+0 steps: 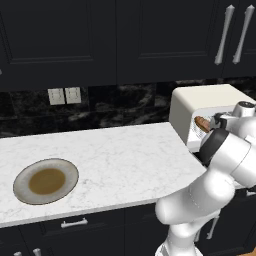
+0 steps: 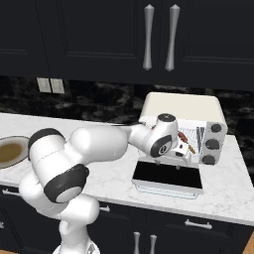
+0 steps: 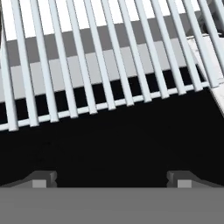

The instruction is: Pick up the kebab skewer and baguette bread, and place them inside the toaster oven. Close the toaster oven door and start by setting the timer.

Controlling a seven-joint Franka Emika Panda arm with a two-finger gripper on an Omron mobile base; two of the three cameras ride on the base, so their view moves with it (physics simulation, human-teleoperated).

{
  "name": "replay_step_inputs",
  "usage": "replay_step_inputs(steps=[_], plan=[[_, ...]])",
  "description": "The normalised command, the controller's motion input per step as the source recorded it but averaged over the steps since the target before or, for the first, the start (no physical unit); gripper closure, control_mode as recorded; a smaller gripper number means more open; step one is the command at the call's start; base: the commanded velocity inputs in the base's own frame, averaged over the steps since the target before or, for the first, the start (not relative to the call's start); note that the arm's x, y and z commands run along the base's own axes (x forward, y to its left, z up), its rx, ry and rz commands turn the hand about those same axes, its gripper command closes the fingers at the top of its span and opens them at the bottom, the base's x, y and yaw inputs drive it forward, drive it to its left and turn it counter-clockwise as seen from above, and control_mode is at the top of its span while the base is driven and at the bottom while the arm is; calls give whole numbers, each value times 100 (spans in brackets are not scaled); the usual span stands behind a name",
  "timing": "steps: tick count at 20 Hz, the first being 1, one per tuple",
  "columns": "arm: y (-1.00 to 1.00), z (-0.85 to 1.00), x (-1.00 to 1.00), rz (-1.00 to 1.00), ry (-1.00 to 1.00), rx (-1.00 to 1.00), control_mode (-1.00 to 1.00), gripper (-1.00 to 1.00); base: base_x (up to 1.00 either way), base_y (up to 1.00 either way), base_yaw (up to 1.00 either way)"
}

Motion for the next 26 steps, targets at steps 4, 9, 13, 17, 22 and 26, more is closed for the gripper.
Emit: replay_step_inputs(steps=[4,9,13,17,22,26], plan=[[0,-9,13,-8,-1,2,-100,-100,0,0,0],[0,-7,30,-14,-7,4,-100,-100,0,0,0],[0,-11,41,-12,-4,3,-100,-100,0,0,0],[-2,-2,24,-7,-1,4,-100,-100,0,0,0],[-2,0,20,-6,0,4,-100,-100,0,0,0],[-8,0,25,-5,0,3,-100,-100,0,0,0]])
